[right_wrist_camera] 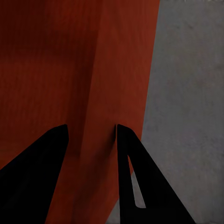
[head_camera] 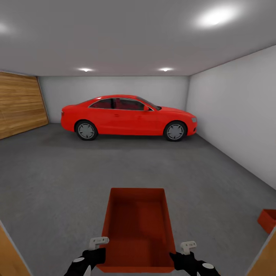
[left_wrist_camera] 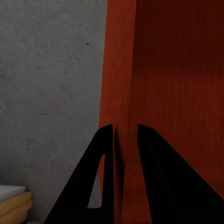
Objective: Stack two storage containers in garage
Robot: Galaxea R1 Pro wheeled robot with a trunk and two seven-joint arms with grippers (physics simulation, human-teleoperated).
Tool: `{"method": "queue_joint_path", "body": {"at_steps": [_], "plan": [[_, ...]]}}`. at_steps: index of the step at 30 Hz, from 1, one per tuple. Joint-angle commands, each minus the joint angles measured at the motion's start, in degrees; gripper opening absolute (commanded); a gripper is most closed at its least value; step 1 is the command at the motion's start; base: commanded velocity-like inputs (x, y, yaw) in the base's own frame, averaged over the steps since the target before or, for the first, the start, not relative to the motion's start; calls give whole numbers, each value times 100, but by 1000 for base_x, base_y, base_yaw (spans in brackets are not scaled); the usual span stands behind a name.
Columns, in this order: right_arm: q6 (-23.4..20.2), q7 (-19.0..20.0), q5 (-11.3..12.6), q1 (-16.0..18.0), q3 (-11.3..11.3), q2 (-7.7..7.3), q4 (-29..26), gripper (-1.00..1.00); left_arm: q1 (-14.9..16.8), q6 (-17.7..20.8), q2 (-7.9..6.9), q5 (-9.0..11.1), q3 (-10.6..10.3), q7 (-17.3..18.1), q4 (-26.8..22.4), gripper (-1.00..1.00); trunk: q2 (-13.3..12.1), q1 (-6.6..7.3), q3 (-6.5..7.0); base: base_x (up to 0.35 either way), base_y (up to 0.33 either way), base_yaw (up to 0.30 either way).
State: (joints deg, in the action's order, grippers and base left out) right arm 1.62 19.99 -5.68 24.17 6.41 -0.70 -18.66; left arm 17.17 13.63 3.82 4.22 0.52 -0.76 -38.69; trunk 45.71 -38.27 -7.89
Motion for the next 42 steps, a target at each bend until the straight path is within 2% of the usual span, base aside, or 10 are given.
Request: {"method": "queue_joint_path", "body": {"at_steps": [1, 29, 42], "plan": [[14, 58, -118, 0, 9, 79, 21, -100, 6, -79, 73, 35, 29, -18, -24, -100, 7, -3, -9, 139, 29, 0], [14, 66, -118, 0, 9, 79, 21, -100, 4, -80, 74, 42, 29, -18, -24, -100, 7, -3, -9, 11, -29, 0], [14, 59, -118, 0, 9, 79, 21, -100, 6, -80, 67, 35, 30, -17, -25, -100, 7, -3, -9, 152, 5, 0]]}}
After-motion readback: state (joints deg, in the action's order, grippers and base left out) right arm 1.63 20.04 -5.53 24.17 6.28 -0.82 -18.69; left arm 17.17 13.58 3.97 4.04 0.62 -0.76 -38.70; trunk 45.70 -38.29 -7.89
